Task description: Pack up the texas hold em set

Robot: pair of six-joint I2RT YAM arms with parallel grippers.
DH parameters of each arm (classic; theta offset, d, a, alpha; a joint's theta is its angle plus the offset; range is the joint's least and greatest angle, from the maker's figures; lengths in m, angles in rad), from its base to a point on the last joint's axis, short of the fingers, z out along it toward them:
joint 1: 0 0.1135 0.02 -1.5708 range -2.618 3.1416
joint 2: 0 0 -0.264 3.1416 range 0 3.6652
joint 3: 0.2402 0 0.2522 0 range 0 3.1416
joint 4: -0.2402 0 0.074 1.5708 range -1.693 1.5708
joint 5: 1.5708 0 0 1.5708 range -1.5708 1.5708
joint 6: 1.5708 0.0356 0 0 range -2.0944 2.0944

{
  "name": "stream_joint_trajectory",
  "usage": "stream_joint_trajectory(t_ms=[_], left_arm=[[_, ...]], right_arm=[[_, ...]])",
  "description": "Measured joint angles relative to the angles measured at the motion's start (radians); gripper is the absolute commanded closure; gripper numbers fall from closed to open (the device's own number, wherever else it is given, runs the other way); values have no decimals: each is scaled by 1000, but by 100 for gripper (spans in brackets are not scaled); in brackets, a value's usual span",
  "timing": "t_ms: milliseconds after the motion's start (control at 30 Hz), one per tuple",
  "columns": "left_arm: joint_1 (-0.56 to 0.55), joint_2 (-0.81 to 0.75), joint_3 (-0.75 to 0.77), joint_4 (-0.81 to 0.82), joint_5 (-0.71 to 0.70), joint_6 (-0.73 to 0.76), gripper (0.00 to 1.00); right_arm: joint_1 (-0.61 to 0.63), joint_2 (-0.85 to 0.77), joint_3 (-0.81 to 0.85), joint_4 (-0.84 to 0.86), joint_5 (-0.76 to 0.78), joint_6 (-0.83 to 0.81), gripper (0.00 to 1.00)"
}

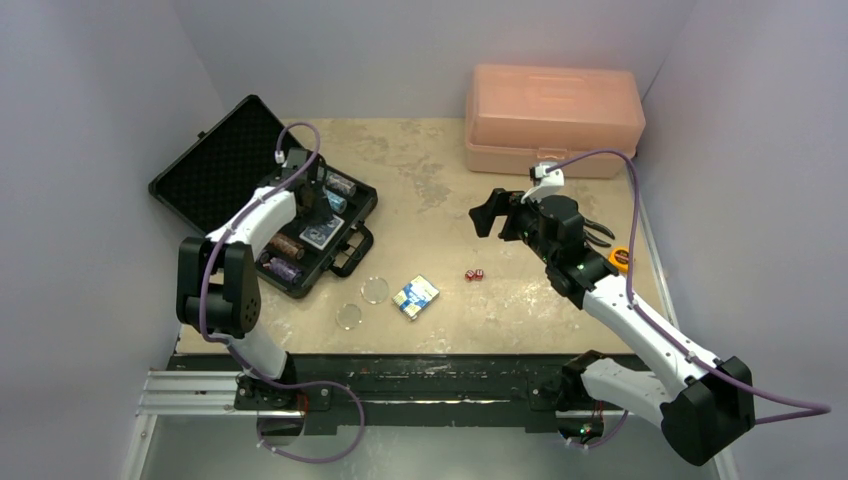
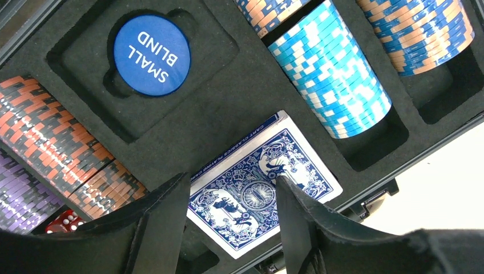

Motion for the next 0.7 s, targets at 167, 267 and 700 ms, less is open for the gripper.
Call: stream_joint_trajectory(t_ms=[167,267,700], left_arm=[[1,0,-18,26,4,-10,48],[1,0,-23,34,2,-13,49],[2,-6,-33,49,-3,-25,49]], right_arm=[[4,0,0,0,0,0,1],[5,0,0,0,0,0,1],[6,0,0,0,0,0,1]])
